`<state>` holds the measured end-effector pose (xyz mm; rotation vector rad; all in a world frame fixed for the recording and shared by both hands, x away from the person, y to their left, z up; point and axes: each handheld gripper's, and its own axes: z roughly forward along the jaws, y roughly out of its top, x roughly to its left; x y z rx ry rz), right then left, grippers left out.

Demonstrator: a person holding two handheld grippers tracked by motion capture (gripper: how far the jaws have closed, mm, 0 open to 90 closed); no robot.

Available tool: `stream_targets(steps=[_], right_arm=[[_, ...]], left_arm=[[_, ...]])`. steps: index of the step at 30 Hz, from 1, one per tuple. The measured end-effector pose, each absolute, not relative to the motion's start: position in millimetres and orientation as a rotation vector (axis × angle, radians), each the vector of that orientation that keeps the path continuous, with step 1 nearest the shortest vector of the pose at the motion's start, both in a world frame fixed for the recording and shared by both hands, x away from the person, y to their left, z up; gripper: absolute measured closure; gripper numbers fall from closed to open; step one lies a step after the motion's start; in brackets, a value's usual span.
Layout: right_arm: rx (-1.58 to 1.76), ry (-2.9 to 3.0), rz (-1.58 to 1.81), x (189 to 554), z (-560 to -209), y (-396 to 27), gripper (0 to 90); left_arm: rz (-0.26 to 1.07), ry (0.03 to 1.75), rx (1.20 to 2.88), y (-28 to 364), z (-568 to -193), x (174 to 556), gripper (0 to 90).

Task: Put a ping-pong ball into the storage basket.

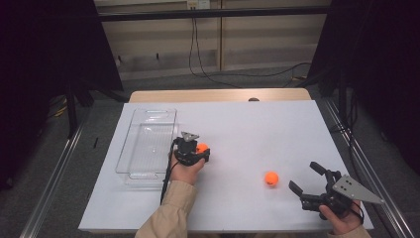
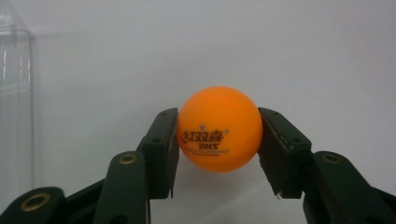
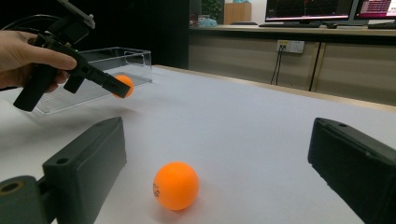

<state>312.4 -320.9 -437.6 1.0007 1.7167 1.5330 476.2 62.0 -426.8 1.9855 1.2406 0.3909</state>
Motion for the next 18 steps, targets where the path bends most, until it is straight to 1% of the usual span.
stream_targets(steps=[4,6,8,11,12,13,18], right_arm=[[1.003,1.719,1.534,312.4,-437.7,-320.9,4.2],[0.999,1.719,1.533,312.3,-437.8,-320.7,4.2],[0.997,1.721,1.529,312.4,-437.7,-320.5,4.2],[0.999,1.721,1.529,312.2,-437.5,-320.7,4.2],[0.997,1.718,1.534,312.4,-437.6,-320.9,4.2],[1.002,1.714,1.535,312.5,-437.5,-321.3,4.2],[0.998,1.718,1.533,312.5,-437.7,-321.0,4.2]], left_arm=[[0.386,1.238,1.982,62.4,-423.5,475.8,51.0],[0.38,1.245,1.953,60.7,-422.3,475.5,50.9],[0.381,1.235,1.982,62.5,-419.1,475.8,51.0],[0.378,1.248,1.955,61.0,-418.3,475.8,50.9],[0.375,1.227,1.995,63.2,-416.6,476.1,51.0],[0.369,1.234,1.974,62.1,-416.3,476.3,51.0],[0.365,1.233,1.988,62.6,-414.8,476.6,51.0]])
